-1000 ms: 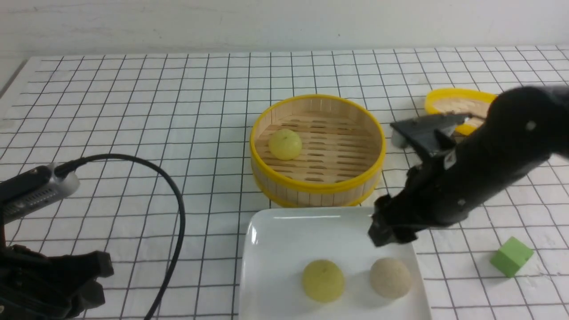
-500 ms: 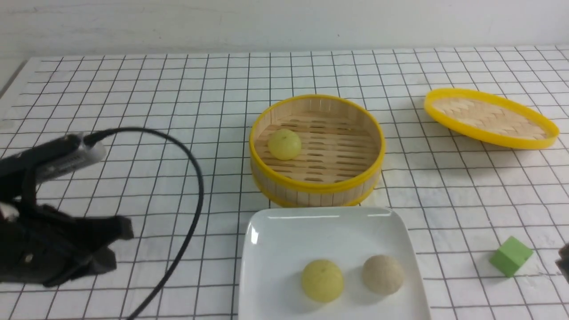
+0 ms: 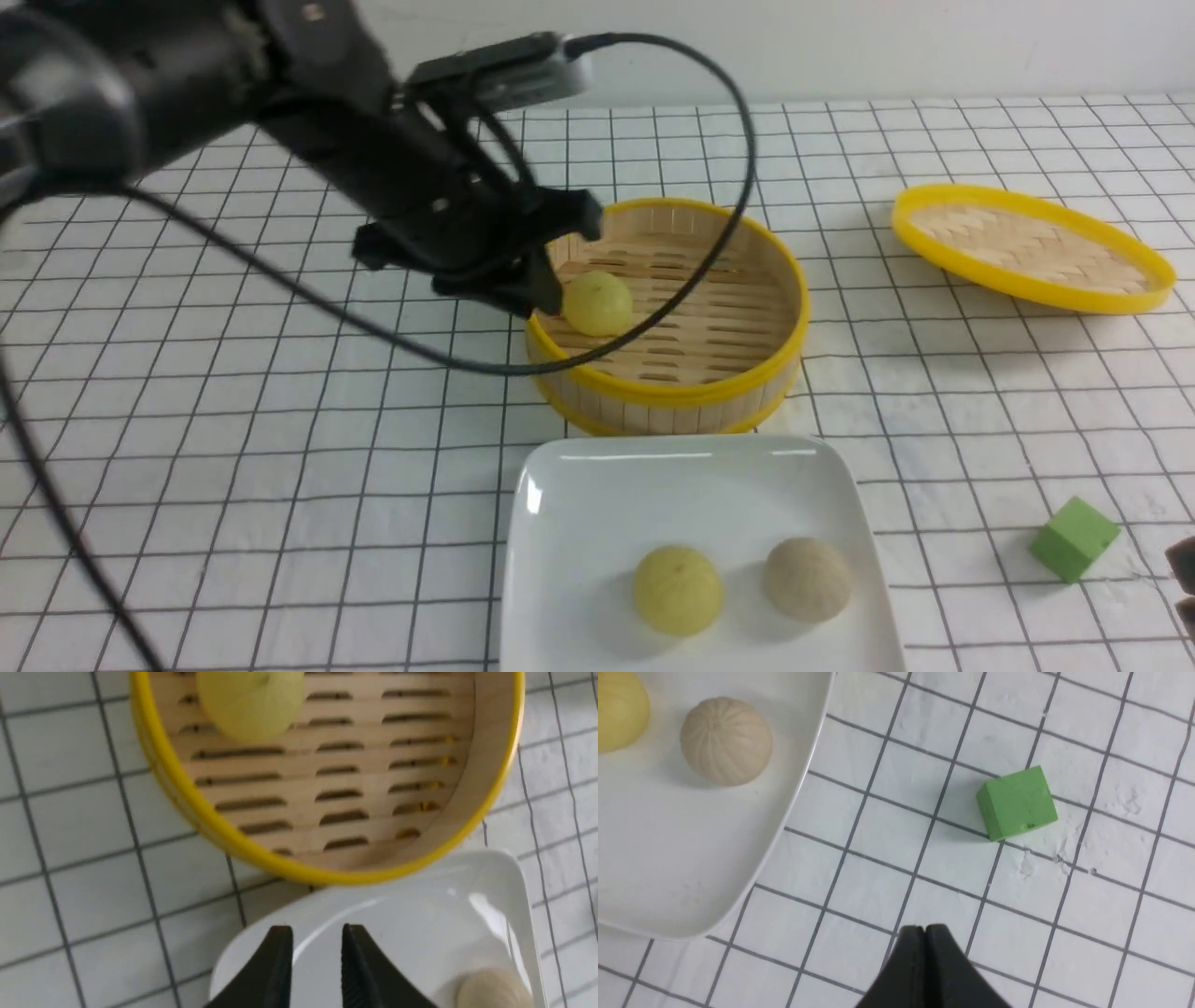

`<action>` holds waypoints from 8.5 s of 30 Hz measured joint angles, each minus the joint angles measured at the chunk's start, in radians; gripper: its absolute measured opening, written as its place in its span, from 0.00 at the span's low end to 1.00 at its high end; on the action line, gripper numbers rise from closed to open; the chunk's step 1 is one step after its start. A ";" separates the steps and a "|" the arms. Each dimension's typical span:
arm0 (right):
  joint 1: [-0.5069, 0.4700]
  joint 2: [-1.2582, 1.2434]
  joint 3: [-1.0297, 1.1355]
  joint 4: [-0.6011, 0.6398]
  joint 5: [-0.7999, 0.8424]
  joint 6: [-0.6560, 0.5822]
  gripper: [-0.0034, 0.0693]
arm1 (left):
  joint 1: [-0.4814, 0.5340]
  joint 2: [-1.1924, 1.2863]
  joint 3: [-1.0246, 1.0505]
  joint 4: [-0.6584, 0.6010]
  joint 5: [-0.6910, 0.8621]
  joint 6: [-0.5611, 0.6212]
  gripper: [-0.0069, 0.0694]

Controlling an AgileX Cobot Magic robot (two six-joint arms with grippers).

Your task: Put the steamed buns into the plate on the white-black tablecloth.

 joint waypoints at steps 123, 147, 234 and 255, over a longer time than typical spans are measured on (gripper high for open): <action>-0.321 -0.878 0.664 -0.034 -0.564 0.228 0.16 | -0.241 -0.030 0.092 0.342 0.024 -0.269 0.09; -0.401 -0.878 0.725 -0.017 -0.509 0.203 0.21 | -0.241 -0.435 0.096 0.534 0.253 -0.232 0.09; -0.401 -0.878 0.725 -0.038 -0.514 -0.015 0.36 | 0.443 -1.832 1.630 0.437 -0.560 -0.093 0.16; -0.401 -0.878 0.725 -0.039 -0.514 -0.015 0.38 | 0.443 -1.832 1.629 0.451 -0.552 -0.094 0.19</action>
